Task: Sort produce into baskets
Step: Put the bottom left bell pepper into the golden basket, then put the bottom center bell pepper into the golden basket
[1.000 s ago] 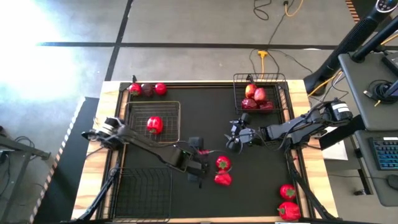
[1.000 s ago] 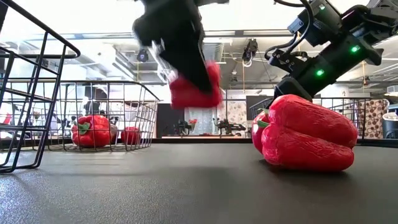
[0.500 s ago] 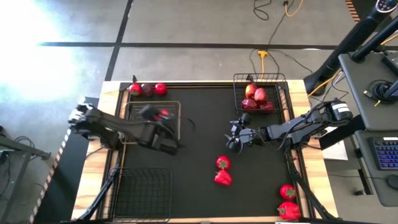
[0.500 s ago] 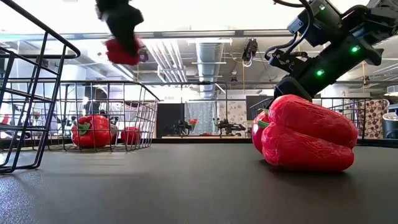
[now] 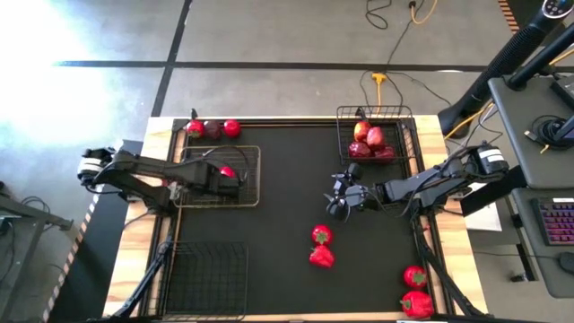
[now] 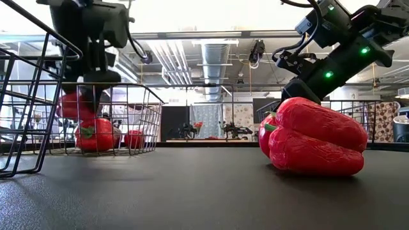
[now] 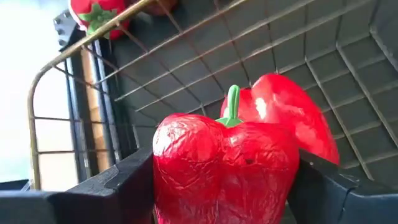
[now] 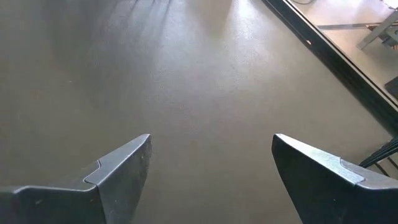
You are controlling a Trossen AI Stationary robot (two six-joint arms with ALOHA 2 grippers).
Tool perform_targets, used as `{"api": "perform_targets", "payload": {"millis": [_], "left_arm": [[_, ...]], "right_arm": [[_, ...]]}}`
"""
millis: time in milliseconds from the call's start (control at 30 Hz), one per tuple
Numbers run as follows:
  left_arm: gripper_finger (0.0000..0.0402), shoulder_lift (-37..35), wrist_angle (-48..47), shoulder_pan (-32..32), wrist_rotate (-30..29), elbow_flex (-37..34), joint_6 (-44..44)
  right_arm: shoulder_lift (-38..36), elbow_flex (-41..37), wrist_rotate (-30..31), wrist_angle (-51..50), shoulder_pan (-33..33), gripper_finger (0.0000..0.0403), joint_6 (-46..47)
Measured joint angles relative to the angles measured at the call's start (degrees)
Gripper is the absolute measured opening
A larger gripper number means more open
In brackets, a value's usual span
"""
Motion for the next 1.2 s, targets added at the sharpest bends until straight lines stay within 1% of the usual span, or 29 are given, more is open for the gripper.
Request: {"api": "perform_targets", "payload": {"millis": [167, 367, 633, 733, 867, 933, 1033, 1200], "left_arm": [[0.0299, 1.3, 0.4, 1.7, -1.5, -1.2, -0.3], [0.0329, 1.5, 0.8, 2.2, -2.7, -0.4, 0.1], [0.0339, 1.0, 0.3, 2.1, -2.9, 0.1, 0.1], [0.0339, 0.8, 0.3, 1.8, -2.9, 3.5, 2.0], [0.0339, 1.0, 2.1, 0.2, -3.0, 12.3, 8.0], [0.0339, 1.3, 5.8, -1.4, -3.1, 16.4, 12.2], [0.0339, 2.0, 16.8, -5.4, -3.4, 20.2, 21.6], [0.0339, 6.2, 40.4, -15.4, -1.6, 20.5, 42.8]], "right_arm": [[0.0, 0.0, 0.0, 0.0, 0.0, 0.0325, 0.0], [0.0, 0.0, 0.0, -0.2, 0.0, 0.0325, -0.1], [0.0, 0.0, 0.0, -0.2, 0.0, 0.0325, 0.0], [0.0, 0.0, 0.0, -0.2, 0.0, 0.0325, 0.0], [0.0, 0.0, 0.0, -0.2, 0.0, 0.0325, 0.0], [0.0, 0.0, 0.0, -0.2, 0.0, 0.0325, -0.1], [0.0, 0.0, 0.0, -0.2, 0.0, 0.0325, -0.1], [0.0, 0.0, 0.0, -0.2, 0.0, 0.0325, -0.1]]}}
